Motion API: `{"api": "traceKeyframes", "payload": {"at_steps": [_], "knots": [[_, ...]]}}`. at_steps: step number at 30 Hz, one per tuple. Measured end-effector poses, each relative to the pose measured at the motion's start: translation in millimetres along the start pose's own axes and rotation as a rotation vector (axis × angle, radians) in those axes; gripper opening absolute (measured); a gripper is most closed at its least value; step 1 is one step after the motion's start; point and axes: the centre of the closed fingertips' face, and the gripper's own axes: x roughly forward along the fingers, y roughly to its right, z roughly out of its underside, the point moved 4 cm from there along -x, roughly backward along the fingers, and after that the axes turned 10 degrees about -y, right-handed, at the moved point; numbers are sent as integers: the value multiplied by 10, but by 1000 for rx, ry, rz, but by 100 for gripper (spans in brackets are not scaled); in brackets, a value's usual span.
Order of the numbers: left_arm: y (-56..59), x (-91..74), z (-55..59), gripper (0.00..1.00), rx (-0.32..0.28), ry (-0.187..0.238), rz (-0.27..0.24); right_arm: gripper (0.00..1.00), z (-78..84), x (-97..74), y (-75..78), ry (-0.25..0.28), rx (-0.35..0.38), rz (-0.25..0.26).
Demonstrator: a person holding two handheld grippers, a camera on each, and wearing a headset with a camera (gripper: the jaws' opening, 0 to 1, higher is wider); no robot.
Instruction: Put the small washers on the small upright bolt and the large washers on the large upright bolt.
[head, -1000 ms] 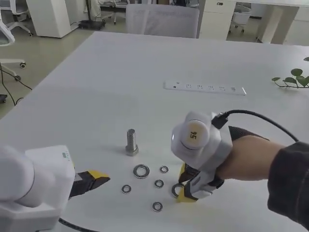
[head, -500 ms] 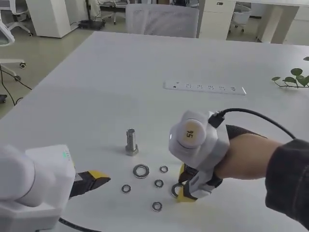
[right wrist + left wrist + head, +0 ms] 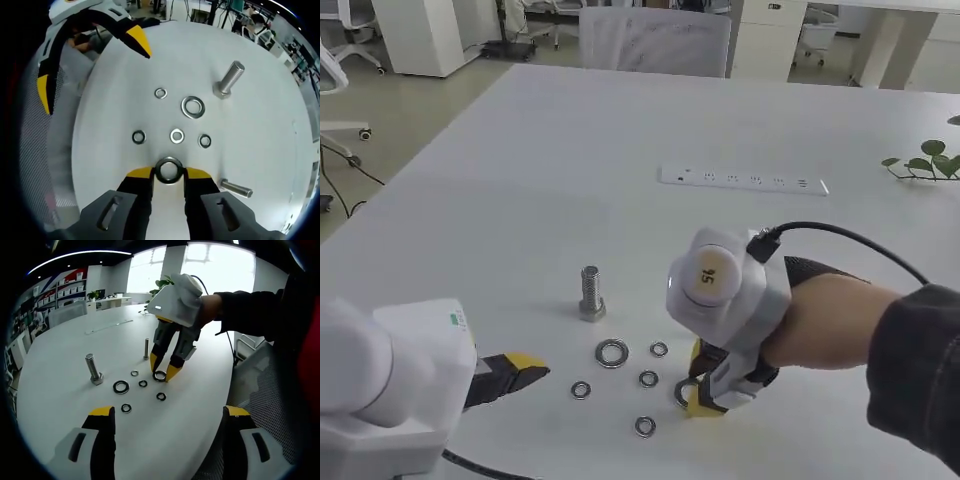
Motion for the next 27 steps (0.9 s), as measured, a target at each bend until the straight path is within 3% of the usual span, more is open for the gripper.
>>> {"api": "traceKeyframes", "payload": {"at_steps": [27], "knots": [[-2, -14, -20, 87, 1, 8, 7, 24, 25, -29, 16, -16, 15, 6]]}}
